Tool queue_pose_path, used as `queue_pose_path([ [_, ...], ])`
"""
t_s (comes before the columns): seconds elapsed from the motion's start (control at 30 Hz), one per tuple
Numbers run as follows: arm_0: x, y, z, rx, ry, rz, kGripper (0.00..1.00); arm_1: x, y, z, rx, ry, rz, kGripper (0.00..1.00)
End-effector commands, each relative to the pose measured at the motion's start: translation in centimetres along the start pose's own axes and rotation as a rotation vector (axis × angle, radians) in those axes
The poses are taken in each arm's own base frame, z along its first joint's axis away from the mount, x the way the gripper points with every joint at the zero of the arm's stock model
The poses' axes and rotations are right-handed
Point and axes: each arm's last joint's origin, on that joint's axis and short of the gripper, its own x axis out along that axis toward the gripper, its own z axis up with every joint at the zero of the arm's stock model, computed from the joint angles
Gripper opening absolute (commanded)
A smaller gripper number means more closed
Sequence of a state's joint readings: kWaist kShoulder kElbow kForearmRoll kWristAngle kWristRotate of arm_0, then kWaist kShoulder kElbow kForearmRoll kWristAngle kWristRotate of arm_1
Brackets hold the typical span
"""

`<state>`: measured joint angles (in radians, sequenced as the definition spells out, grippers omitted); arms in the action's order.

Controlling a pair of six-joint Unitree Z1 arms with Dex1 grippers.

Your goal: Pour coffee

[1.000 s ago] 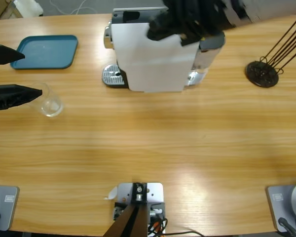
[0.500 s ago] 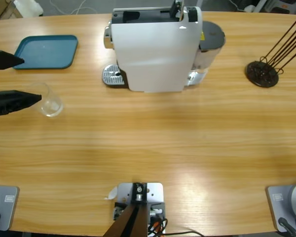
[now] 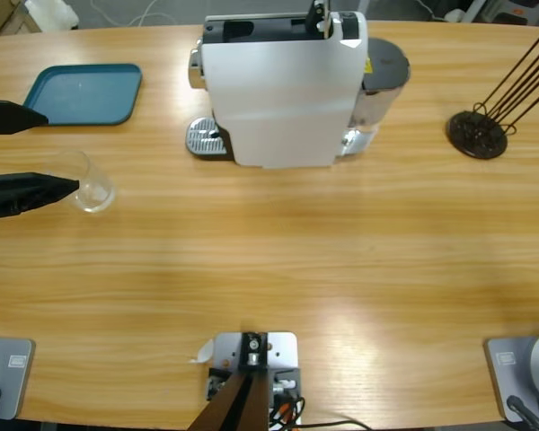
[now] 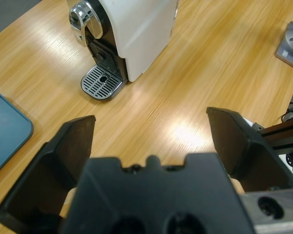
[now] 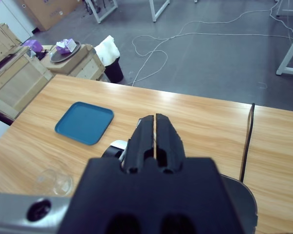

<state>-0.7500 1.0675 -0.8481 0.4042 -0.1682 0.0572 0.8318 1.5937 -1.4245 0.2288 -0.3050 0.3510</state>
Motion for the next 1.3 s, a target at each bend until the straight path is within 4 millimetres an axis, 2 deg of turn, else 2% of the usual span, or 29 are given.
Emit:
queue_pose_path([
  [0.03,0.1,0.0,-1.2,-0.023,0.011,0.008,0.982,2.1,2.3,-1.9,-0.008,0.058,0.032,0.000],
  [0.27,-0.1,0.0,-1.4,-0.023,0.010,0.008,0.982,4.3,3.5,-4.2,0.009,0.133,0.024,0.000],
  [0.53,0.1,0.0,-1.5,-0.024,0.019,0.007,0.982,5.6,4.7,-5.2,0.004,0.150,0.043,0.000],
  [0.7,0.2,0.0,-1.7,-0.026,0.024,0.008,0.982,6.4,6.1,-5.9,-0.008,0.168,0.065,0.000],
  [1.07,0.2,0.1,-1.8,-0.029,0.024,0.012,0.982,8.6,6.6,-8.3,0.011,0.239,0.085,0.000],
  [1.3,-0.1,0.4,-1.8,-0.040,0.018,0.049,0.991,10.6,6.4,-11.9,0.024,0.321,0.107,0.000],
])
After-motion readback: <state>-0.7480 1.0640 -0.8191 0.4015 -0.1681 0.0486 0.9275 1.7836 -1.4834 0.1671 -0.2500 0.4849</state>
